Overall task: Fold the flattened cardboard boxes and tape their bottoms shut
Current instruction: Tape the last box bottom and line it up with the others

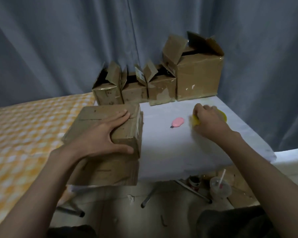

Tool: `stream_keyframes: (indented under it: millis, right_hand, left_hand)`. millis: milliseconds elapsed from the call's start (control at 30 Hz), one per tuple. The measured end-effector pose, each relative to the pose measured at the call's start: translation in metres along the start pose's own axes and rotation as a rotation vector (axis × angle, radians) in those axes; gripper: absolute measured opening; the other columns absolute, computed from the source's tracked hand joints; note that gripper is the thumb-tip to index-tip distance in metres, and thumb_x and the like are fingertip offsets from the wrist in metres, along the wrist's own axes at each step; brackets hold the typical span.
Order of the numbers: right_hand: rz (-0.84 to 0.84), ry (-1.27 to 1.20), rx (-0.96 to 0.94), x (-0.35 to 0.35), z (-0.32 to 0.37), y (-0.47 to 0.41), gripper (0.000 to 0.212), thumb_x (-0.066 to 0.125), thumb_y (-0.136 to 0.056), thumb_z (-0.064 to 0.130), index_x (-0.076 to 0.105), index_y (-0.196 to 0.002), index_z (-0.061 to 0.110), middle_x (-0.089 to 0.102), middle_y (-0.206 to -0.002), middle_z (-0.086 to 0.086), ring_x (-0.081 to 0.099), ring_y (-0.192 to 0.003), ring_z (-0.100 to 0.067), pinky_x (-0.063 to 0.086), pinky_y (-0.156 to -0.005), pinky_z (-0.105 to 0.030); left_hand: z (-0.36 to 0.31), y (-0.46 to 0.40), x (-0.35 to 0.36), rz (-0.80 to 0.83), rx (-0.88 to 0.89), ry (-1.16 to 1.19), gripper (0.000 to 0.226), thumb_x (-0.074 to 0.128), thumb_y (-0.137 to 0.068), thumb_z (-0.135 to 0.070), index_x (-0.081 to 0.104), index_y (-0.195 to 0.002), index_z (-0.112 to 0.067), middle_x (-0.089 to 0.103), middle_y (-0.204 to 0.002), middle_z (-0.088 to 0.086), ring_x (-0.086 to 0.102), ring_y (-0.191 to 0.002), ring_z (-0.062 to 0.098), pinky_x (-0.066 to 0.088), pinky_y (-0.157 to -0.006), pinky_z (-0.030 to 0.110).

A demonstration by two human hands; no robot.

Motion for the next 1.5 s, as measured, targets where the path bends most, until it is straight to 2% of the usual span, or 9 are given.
stream_keyframes:
  millis: [133, 267, 467, 667, 833, 1033, 1167, 1333, 1500]
  right_hand:
    - [-0.167, -0.390, -0.118, -0.017, 0.051, 0.011, 0.031, 0.060, -0.095, 0.020, 0.061, -0.125, 0.013, 0.058, -0.127, -0.009, 0.049, -0.121, -0.027, 0.038, -0.098, -0.035]
    - [-0.004, -0.663, -0.235, -0.014, 0.114, 0.018, 0.037, 0.047, -0.104, 0.025, 0.059, -0.137, 0.014, 0.062, -0.137, -0.003, 0.053, -0.127, -0.018, 0.031, -0.096, -0.016]
    - [0.238, -0.788, -0.090, 0.013, 0.144, 0.000, 0.051, 0.029, -0.108, 0.037, 0.030, -0.156, 0.020, 0.032, -0.161, -0.003, 0.030, -0.147, -0.023, 0.021, -0.121, -0.037]
    - [0.287, -0.783, -0.050, 0.031, 0.144, -0.018, 0.063, 0.033, -0.096, 0.049, 0.040, -0.151, 0.021, 0.042, -0.155, -0.004, 0.039, -0.142, -0.024, 0.030, -0.118, -0.049]
    - [0.254, -0.781, -0.071, 0.031, 0.145, -0.015, 0.050, 0.030, -0.107, 0.036, 0.038, -0.153, 0.017, 0.040, -0.157, -0.003, 0.035, -0.144, -0.024, 0.025, -0.121, -0.046]
    - [0.200, -0.912, -0.042, 0.022, 0.145, -0.001, 0.041, 0.033, -0.108, 0.034, 0.063, -0.126, 0.012, 0.064, -0.126, -0.005, 0.056, -0.119, -0.022, 0.042, -0.106, -0.041]
    - [0.369, -1.157, 0.055, 0.019, 0.151, 0.003, 0.034, 0.035, -0.109, 0.033, 0.060, -0.126, 0.018, 0.064, -0.119, 0.001, 0.059, -0.112, -0.015, 0.047, -0.082, -0.024]
    - [0.444, -1.228, 0.067, 0.013, 0.159, -0.003, 0.029, 0.039, -0.108, 0.028, 0.065, -0.120, 0.022, 0.070, -0.114, 0.002, 0.065, -0.104, -0.012, 0.050, -0.083, -0.024]
    - [0.337, -1.066, 0.005, -0.004, 0.141, -0.003, 0.042, 0.041, -0.104, 0.045, 0.060, -0.132, 0.021, 0.064, -0.125, 0.005, 0.058, -0.114, -0.010, 0.045, -0.098, -0.033]
  left_hand:
    - [-0.007, -0.008, 0.013, -0.107, -0.004, -0.147, 0.116, 0.023, -0.064, -0.099, 0.004, -0.158, -0.035, 0.001, -0.165, -0.017, -0.001, -0.149, -0.002, 0.006, -0.126, 0.036]
    - [-0.032, -0.018, 0.033, -0.150, -0.152, -0.267, 0.104, 0.018, -0.077, -0.087, -0.007, -0.158, -0.027, -0.010, -0.166, -0.008, -0.003, -0.153, 0.016, 0.006, -0.124, 0.043]
    - [-0.036, -0.021, 0.038, -0.231, -0.129, -0.310, 0.110, 0.010, -0.076, -0.087, 0.000, -0.159, -0.016, -0.005, -0.167, 0.002, 0.000, -0.153, 0.016, 0.006, -0.125, 0.037]
    - [-0.022, -0.003, 0.023, -0.167, -0.134, -0.203, 0.089, 0.010, -0.088, -0.079, 0.006, -0.159, -0.026, -0.001, -0.166, -0.009, -0.002, -0.152, 0.005, -0.004, -0.123, 0.034]
    - [0.018, 0.031, 0.003, -0.188, -0.199, -0.229, 0.068, 0.003, -0.097, -0.061, 0.013, -0.158, -0.031, 0.007, -0.166, -0.008, 0.002, -0.153, 0.013, 0.001, -0.122, 0.039]
    - [0.048, 0.036, -0.003, -0.420, -0.335, 0.373, 0.056, 0.033, -0.106, -0.042, 0.021, -0.157, -0.022, 0.017, -0.159, -0.015, 0.019, -0.144, 0.004, 0.011, -0.107, 0.012]
    - [0.044, 0.034, 0.009, -0.465, -0.340, 0.634, 0.051, 0.044, -0.103, -0.033, 0.027, -0.149, -0.022, 0.039, -0.146, 0.000, 0.041, -0.133, 0.020, 0.037, -0.113, 0.048]
    - [0.024, 0.048, 0.023, -0.389, -0.466, 0.313, 0.082, 0.033, -0.102, -0.052, -0.012, -0.157, -0.009, -0.028, -0.162, 0.002, -0.015, -0.152, 0.021, 0.004, -0.125, 0.045]
    - [0.020, 0.046, 0.018, -0.370, -0.415, -0.145, 0.078, 0.010, -0.099, -0.059, 0.002, -0.158, -0.009, -0.013, -0.166, 0.008, -0.019, -0.151, 0.022, -0.008, -0.122, 0.043]
Point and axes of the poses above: each hand's wrist, its own y-axis away from the middle knuckle, its own x-axis out of the palm, z = x × y, the point moved 3 cm from there along -y, towards the middle knuckle
